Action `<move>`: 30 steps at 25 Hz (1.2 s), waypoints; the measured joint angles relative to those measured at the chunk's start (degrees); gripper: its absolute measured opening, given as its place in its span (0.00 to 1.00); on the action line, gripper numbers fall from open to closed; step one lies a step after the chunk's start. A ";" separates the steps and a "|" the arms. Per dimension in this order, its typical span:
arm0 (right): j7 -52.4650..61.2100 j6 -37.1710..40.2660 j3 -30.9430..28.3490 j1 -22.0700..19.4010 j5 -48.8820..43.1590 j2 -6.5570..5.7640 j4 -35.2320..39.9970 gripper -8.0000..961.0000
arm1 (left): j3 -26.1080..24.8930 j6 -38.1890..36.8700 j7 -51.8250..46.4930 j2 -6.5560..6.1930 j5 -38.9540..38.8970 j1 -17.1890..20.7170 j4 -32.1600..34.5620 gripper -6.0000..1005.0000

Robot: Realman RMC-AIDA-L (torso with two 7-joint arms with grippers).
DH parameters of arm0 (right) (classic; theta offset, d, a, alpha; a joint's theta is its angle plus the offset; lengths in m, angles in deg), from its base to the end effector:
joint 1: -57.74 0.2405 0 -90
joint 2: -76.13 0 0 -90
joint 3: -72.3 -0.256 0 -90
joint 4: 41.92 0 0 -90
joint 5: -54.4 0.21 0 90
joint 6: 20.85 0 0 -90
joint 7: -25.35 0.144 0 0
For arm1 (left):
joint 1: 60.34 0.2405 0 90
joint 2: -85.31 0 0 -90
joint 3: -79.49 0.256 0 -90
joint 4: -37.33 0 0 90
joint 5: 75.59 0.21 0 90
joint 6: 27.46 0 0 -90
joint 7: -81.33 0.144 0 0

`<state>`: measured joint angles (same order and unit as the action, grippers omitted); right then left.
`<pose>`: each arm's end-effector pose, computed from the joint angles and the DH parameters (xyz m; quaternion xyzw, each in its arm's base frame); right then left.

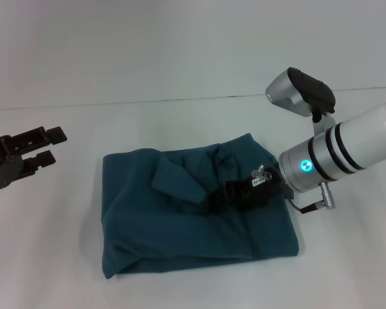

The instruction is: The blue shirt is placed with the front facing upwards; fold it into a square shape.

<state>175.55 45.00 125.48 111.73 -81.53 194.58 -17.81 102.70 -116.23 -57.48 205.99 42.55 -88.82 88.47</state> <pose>0.2030 0.4047 -0.0686 -0.7842 0.6122 0.0211 0.0992 -0.2841 0.3422 0.0691 -0.6794 -0.6287 -0.3549 0.1313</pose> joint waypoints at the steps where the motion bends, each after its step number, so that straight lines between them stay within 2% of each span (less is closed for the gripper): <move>1: 0.04 0.04 -0.06 -0.01 0.03 -0.04 0.01 0.73 | 0.00 0.00 0.01 0.00 -0.01 -0.04 0.00 0.75; 5: 0.07 0.06 -0.24 -0.07 0.10 -0.21 0.02 0.57 | 0.11 0.00 0.02 -0.01 -0.03 -0.48 -0.05 0.75; 10: 0.64 0.09 -0.77 -0.45 0.47 -0.47 0.08 0.31 | 0.18 0.04 0.03 -0.01 -0.03 -0.69 -0.16 0.75; 16: 0.68 0.10 -1.83 -0.46 0.60 -0.57 0.13 0.11 | 0.09 0.08 0.27 -0.10 -0.03 -0.68 -0.69 0.75; 22: 0.31 2.29 -2.99 -1.42 4.65 -1.14 2.14 0.07 | -0.35 0.10 0.61 -0.18 -0.03 -0.24 -0.88 0.75; 27: 1.40 7.73 -3.59 -3.05 6.54 -1.44 7.21 0.07 | -1.14 0.22 0.66 -0.19 -0.02 -0.09 -0.88 0.75; 30: 1.60 10.81 -4.96 -3.52 7.71 -2.04 8.42 0.08 | -1.30 0.34 0.69 -0.13 -0.03 -0.08 -0.88 0.75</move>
<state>177.15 55.81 120.52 108.21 -73.82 192.54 -9.39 101.39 -115.88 -56.79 205.86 42.53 -88.90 87.59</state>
